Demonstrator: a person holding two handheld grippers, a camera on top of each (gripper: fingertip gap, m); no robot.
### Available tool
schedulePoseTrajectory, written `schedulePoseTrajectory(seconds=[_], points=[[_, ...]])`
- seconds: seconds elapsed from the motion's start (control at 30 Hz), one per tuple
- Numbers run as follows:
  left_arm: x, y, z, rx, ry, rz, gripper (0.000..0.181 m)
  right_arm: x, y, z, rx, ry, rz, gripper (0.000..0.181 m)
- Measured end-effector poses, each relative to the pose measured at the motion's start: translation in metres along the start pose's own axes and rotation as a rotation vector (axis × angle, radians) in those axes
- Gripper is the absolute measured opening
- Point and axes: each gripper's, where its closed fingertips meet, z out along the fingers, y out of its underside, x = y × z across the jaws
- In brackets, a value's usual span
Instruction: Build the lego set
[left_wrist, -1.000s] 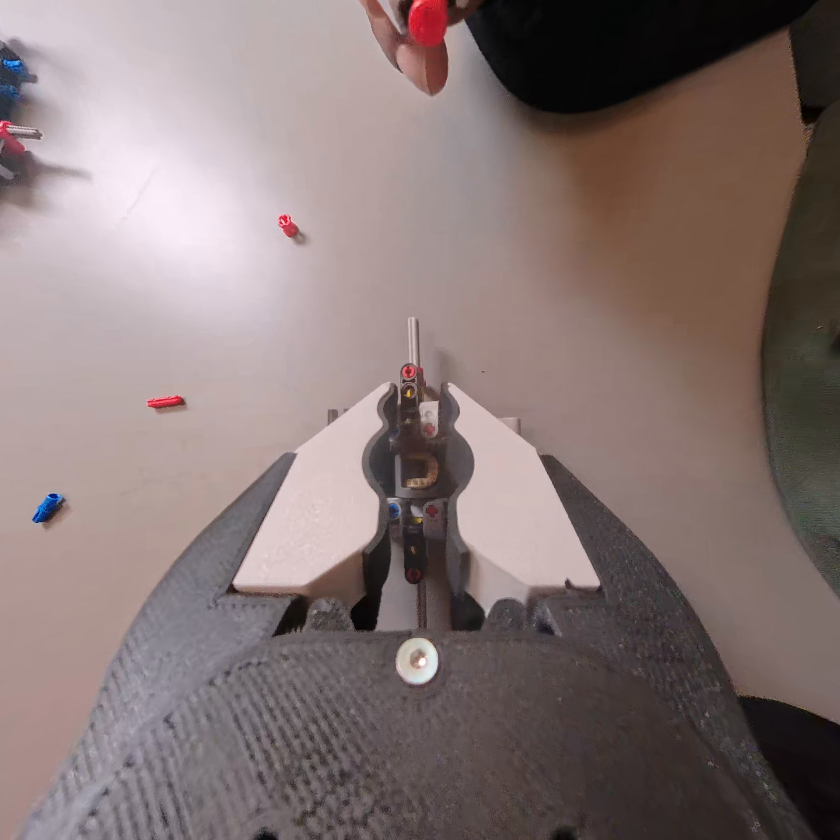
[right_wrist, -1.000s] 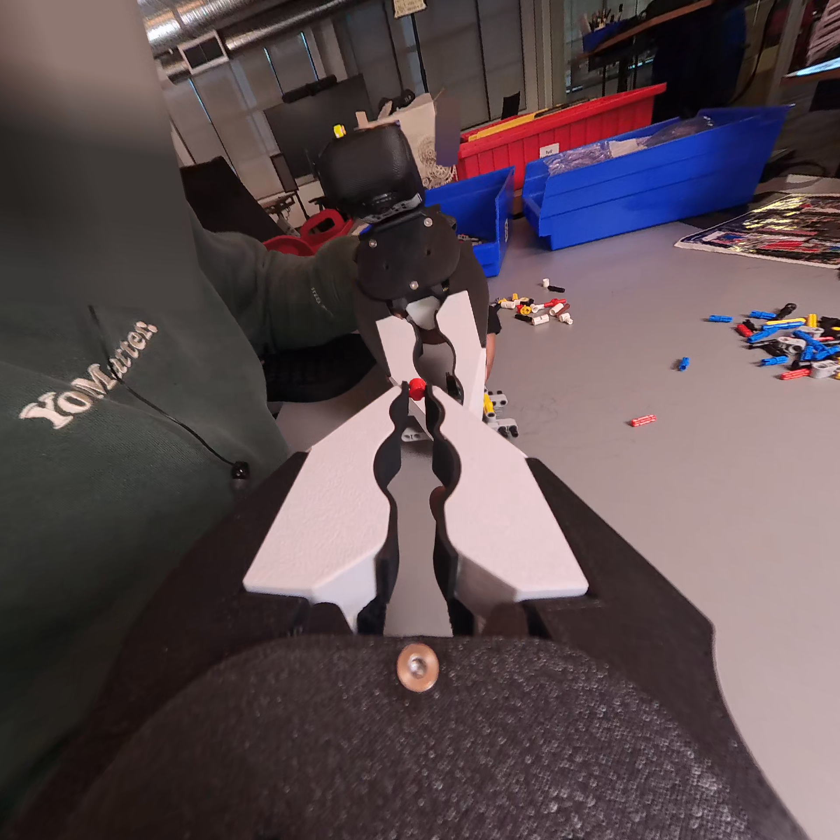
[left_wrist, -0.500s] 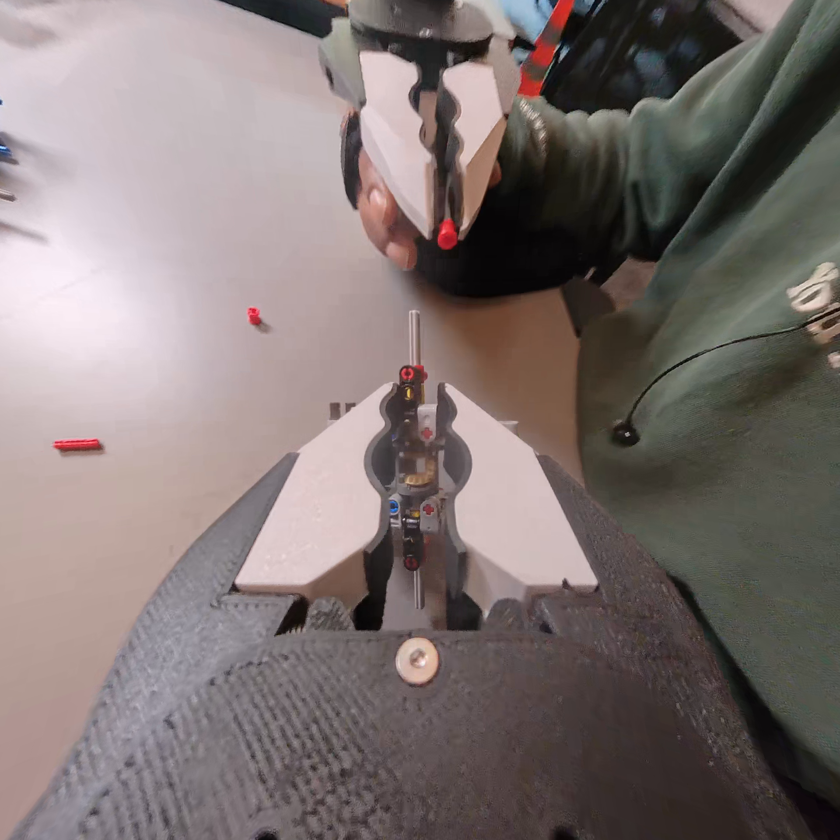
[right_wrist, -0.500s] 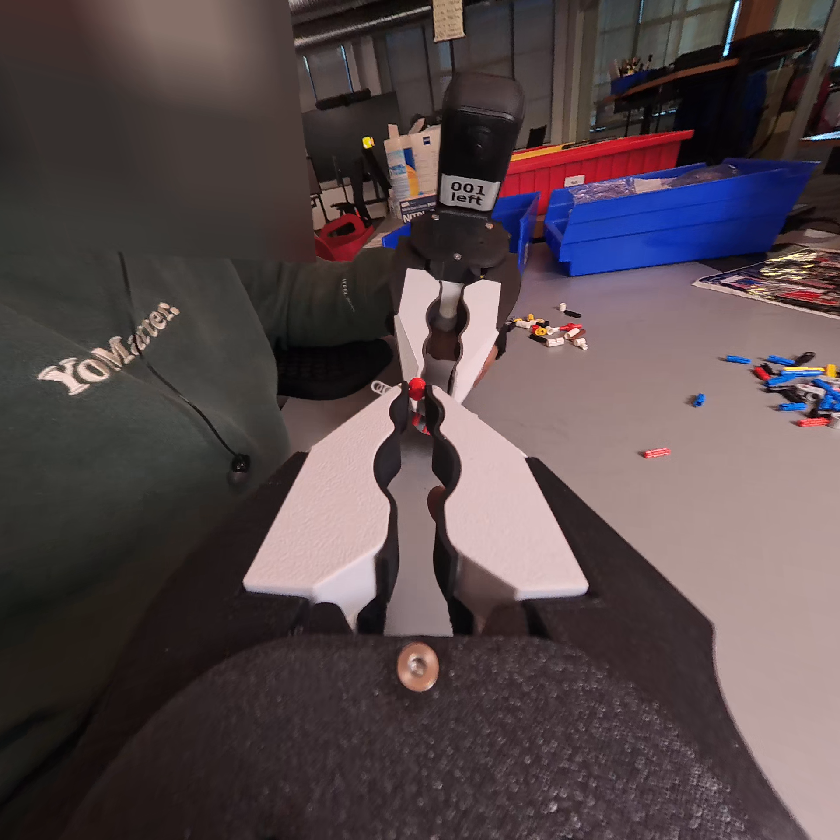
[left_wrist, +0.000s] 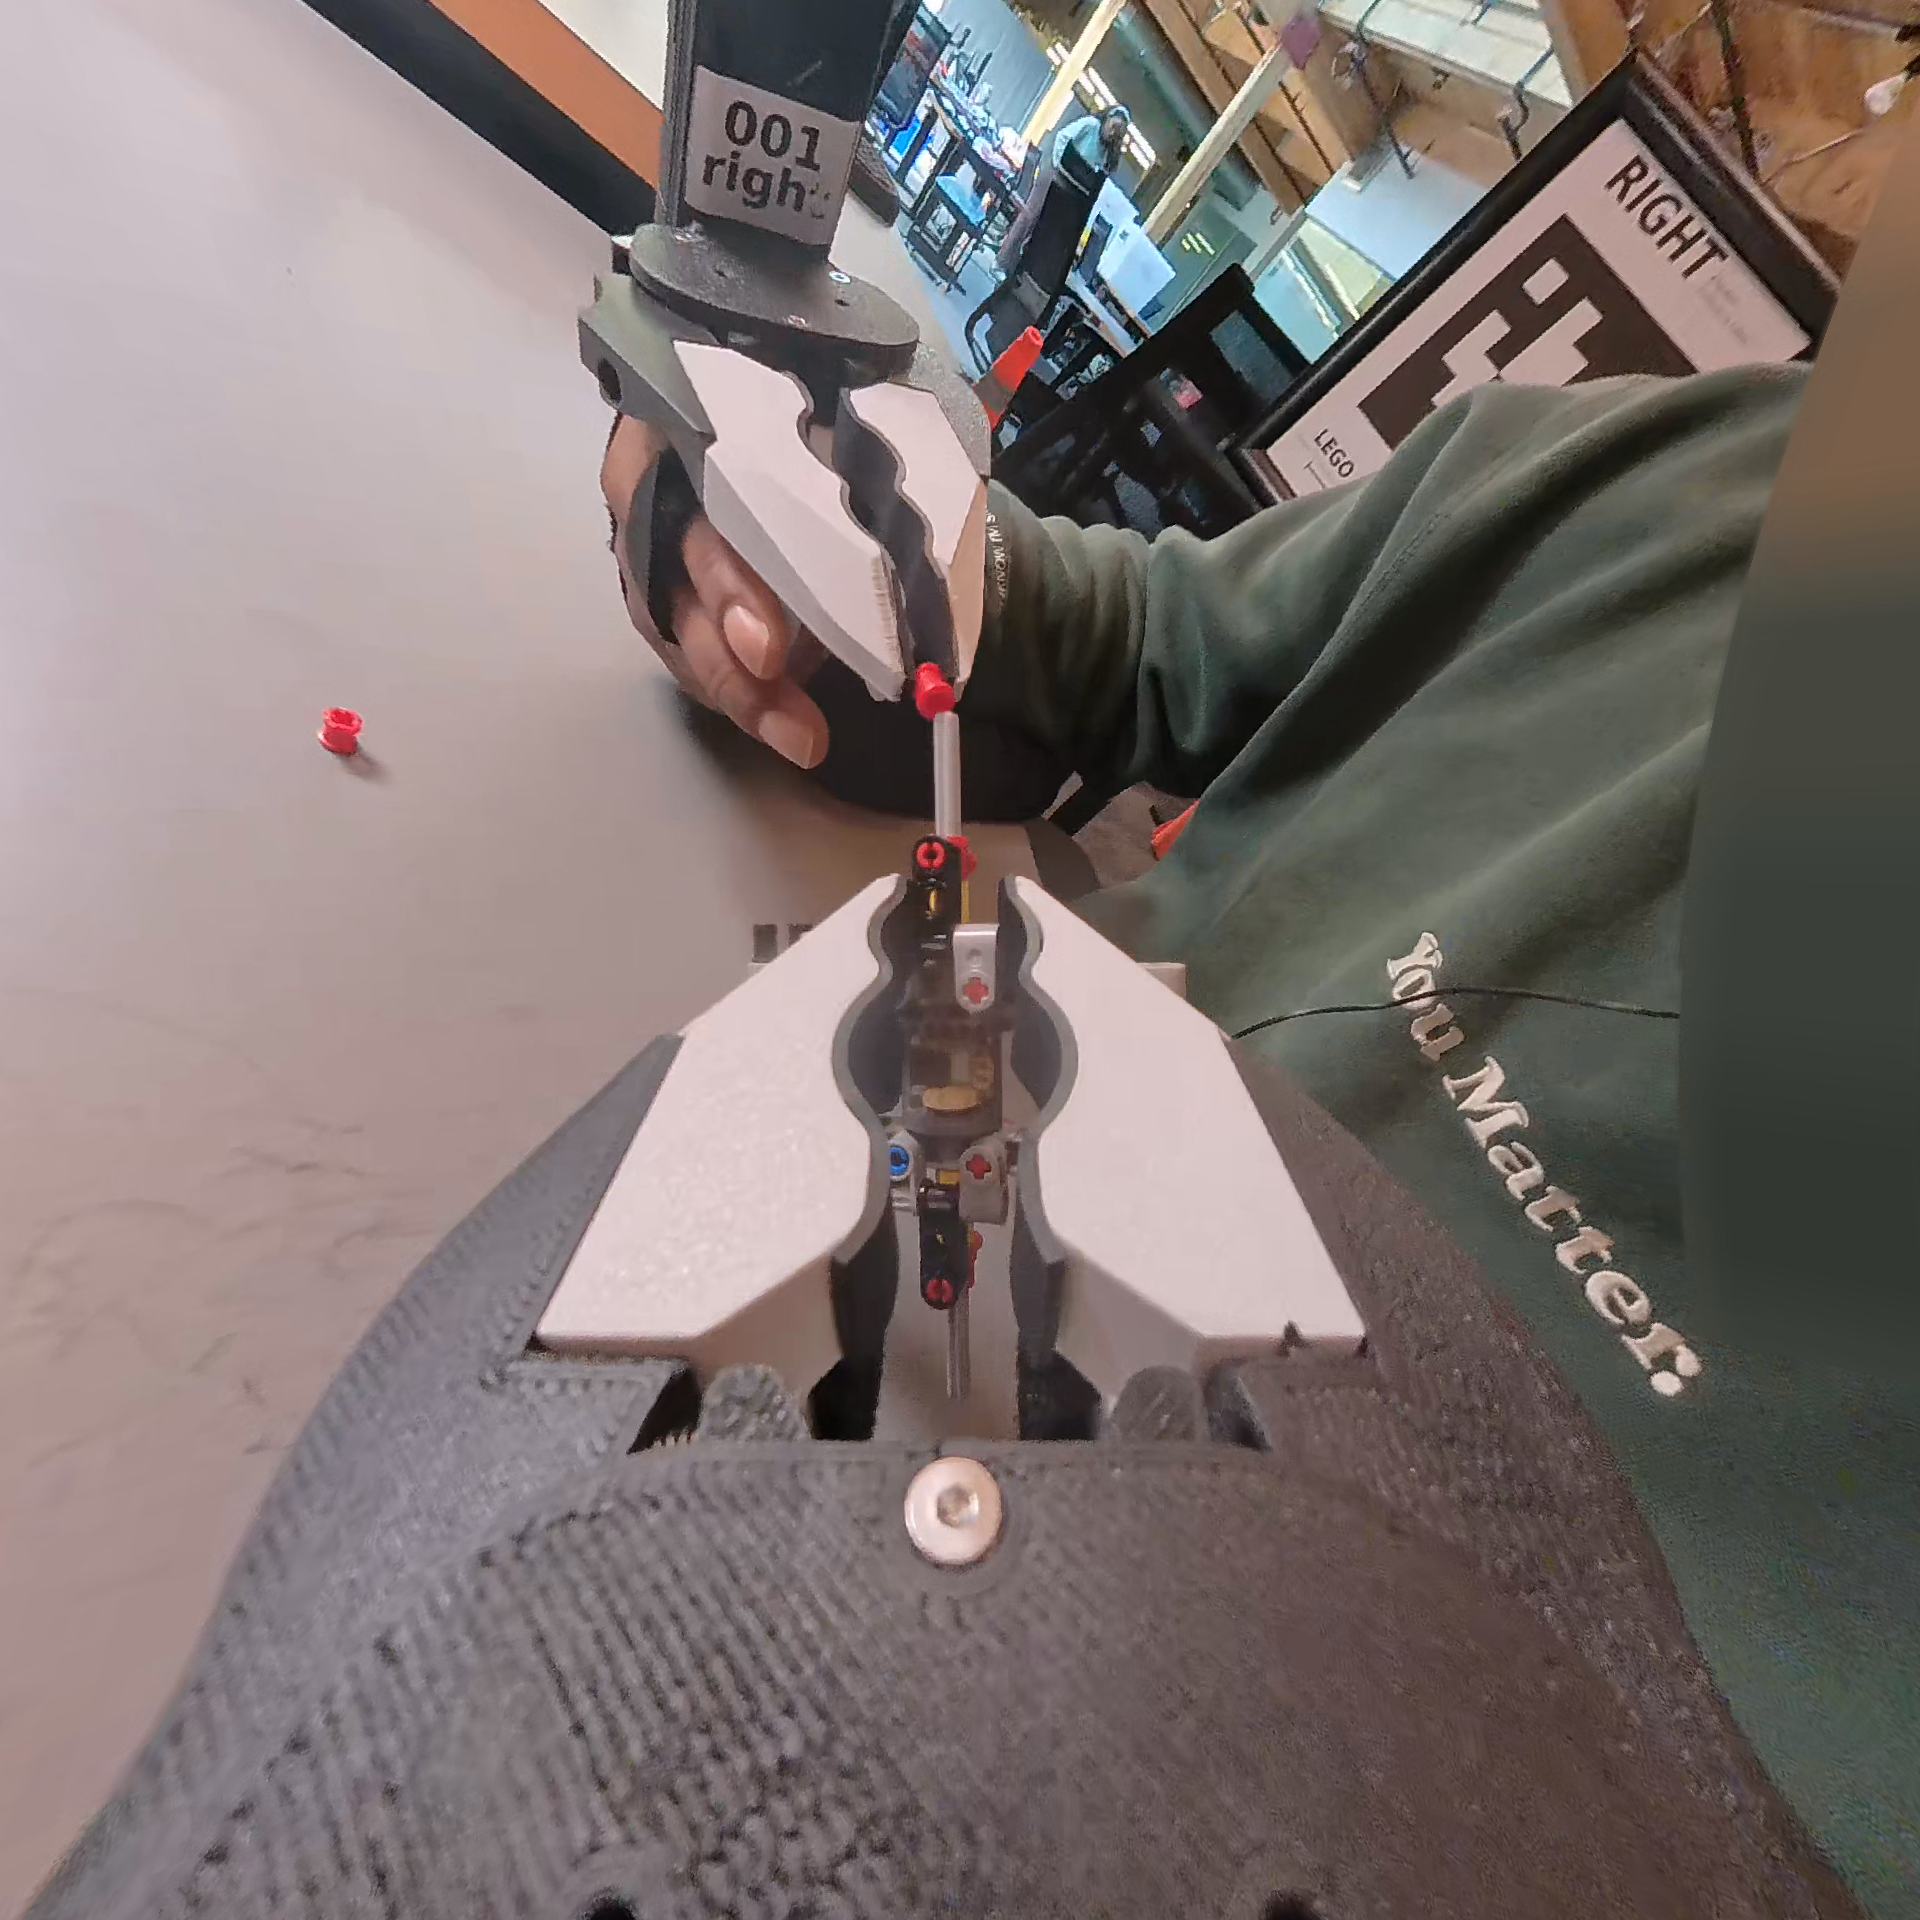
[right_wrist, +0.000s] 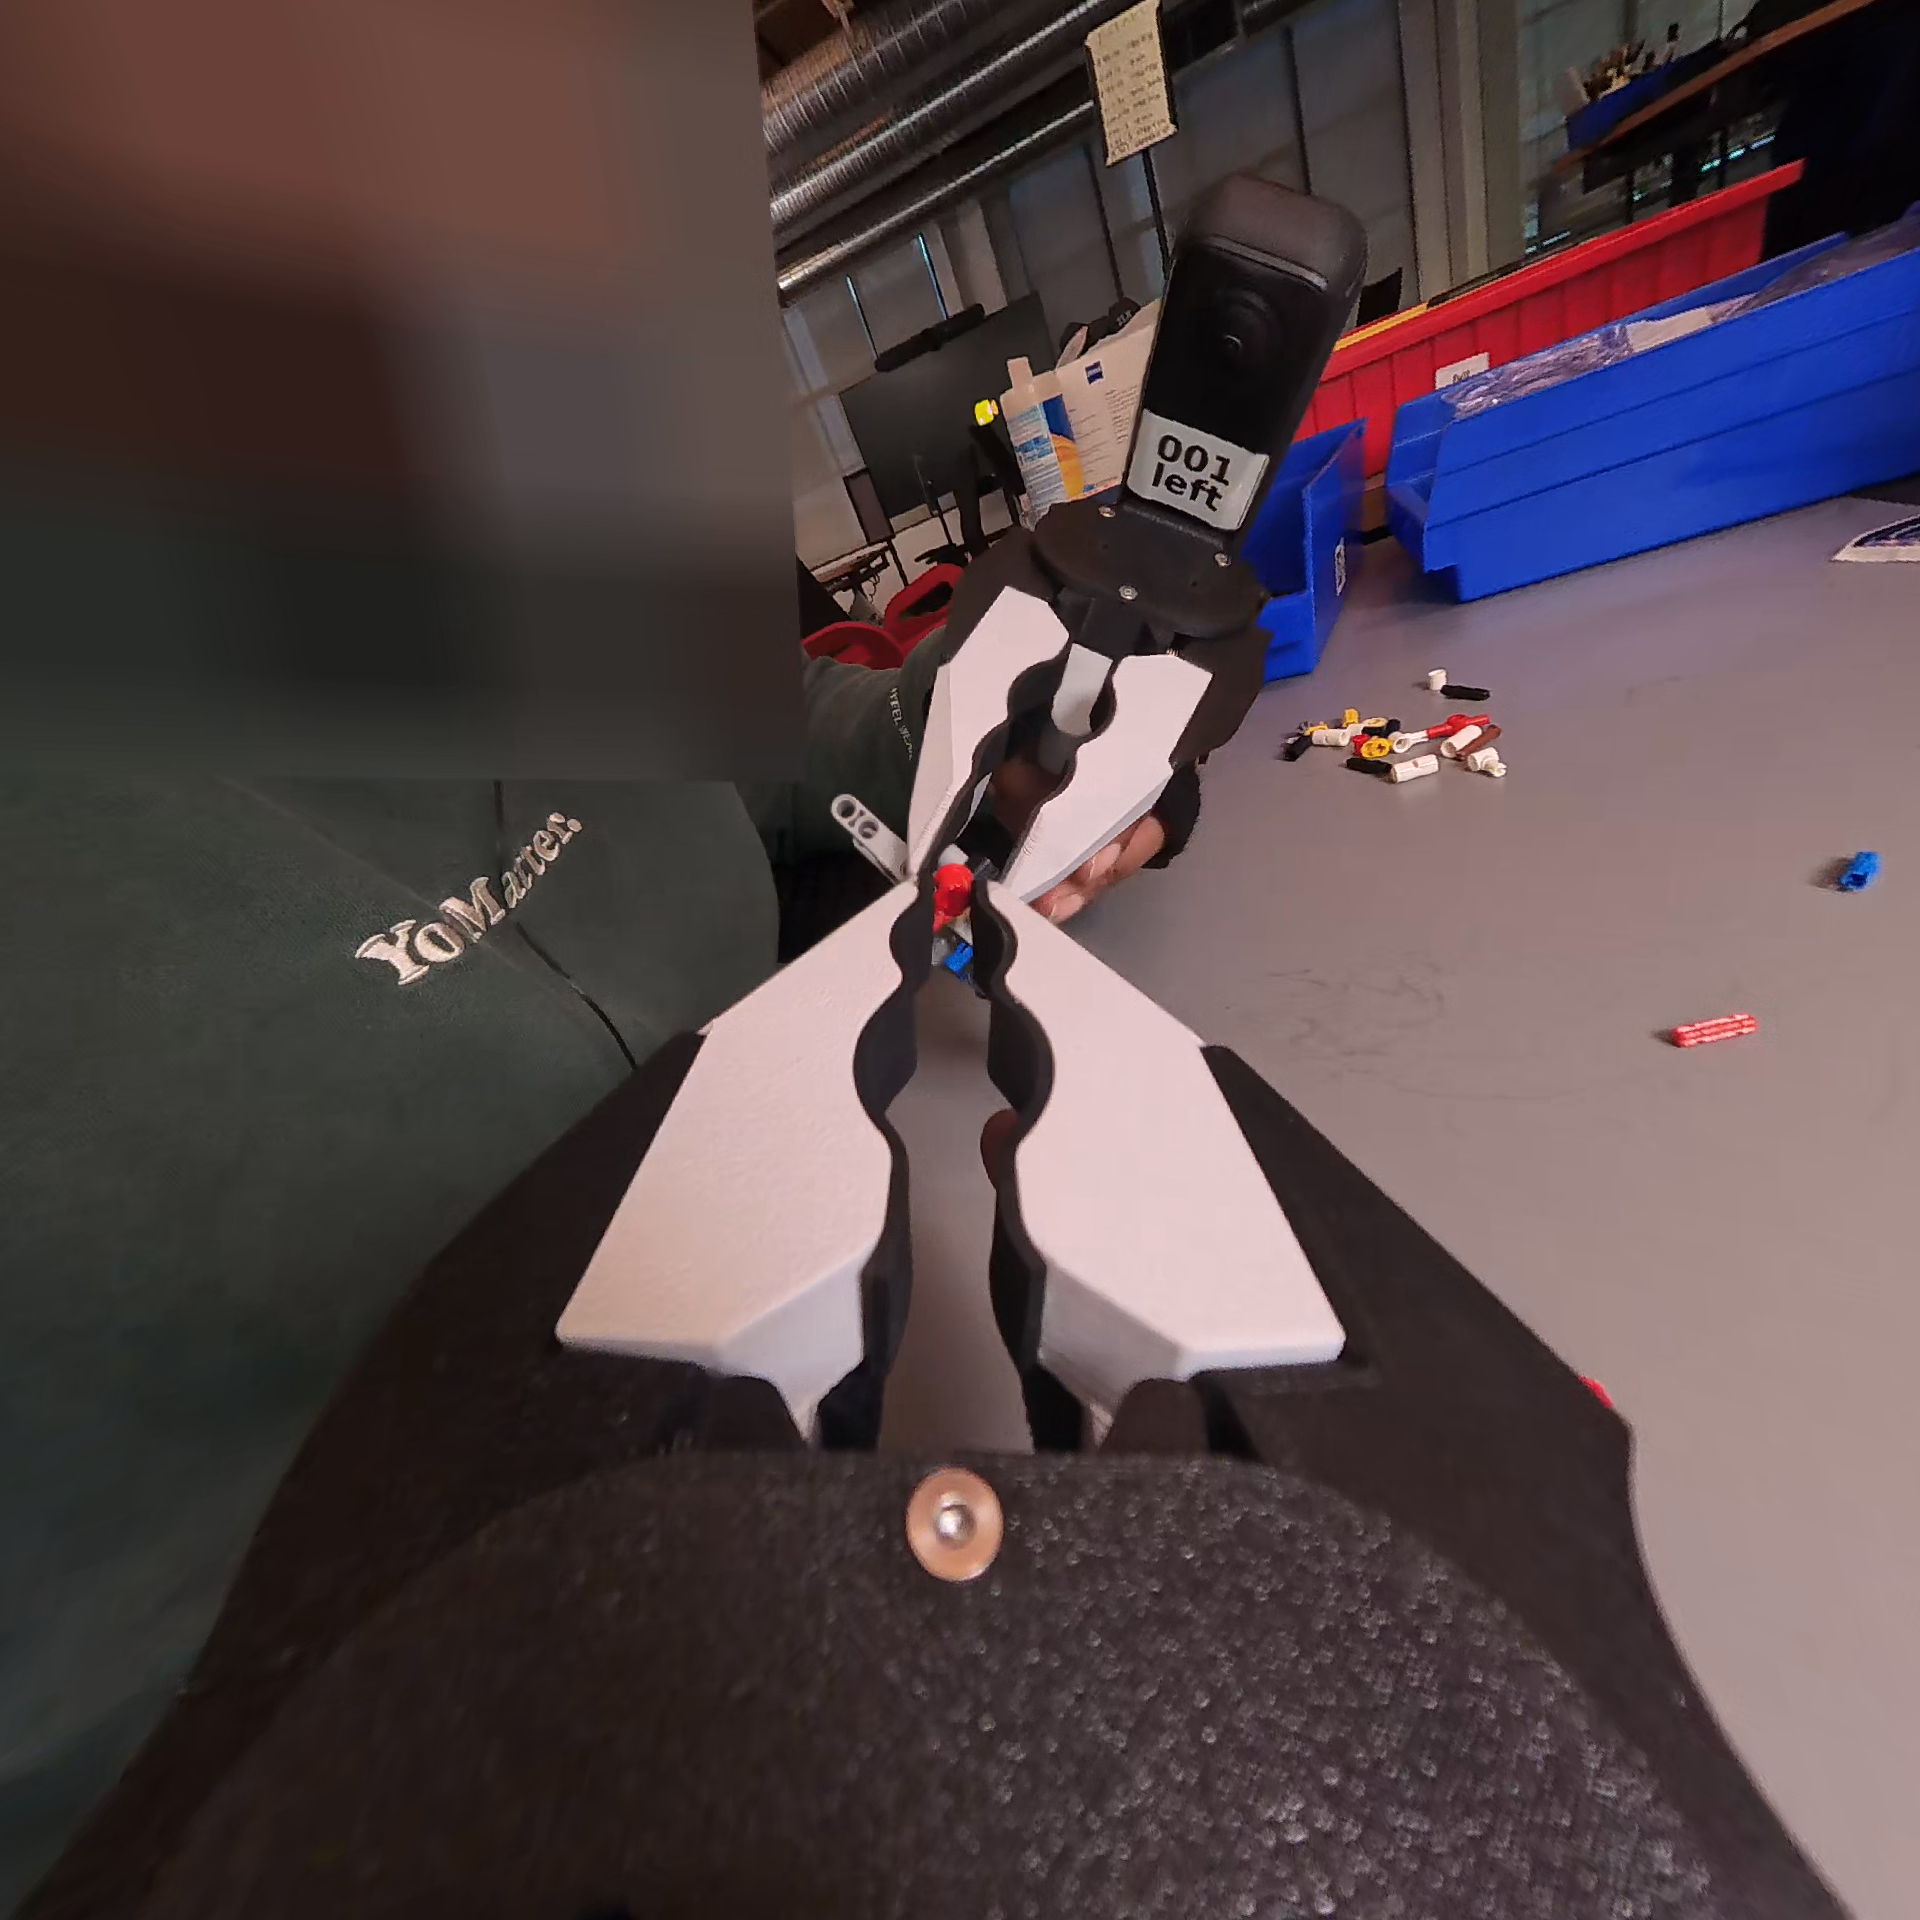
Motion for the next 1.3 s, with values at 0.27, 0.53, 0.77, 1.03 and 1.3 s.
schedulePoseTrajectory(seconds=[0.27, 0.53, 0.77, 1.03, 1.3], points=[[-0.002, 0.006, 0.003, -0.030, -0.005, -0.056, 0.013, -0.001, 0.006, 0.002, -0.032, -0.006, -0.001, 0.005], [-0.005, 0.017, 0.007, -0.086, -0.006, -0.105, 0.013, -0.001, 0.016, 0.002, -0.125, 0.009, -0.054, 0.005], [-0.006, 0.027, 0.013, -0.163, -0.043, -0.087, 0.013, -0.004, 0.029, 0.000, -0.329, 0.018, -0.140, 0.005], [-0.004, 0.031, 0.028, -0.206, -0.081, -0.047, 0.013, -0.011, 0.043, 0.001, -0.572, -0.008, -0.200, 0.005], [0.000, 0.022, 0.023, -0.122, -0.066, -0.047, 0.013, -0.015, 0.008, -0.013, -0.279, 0.016, -0.136, 0.005]])
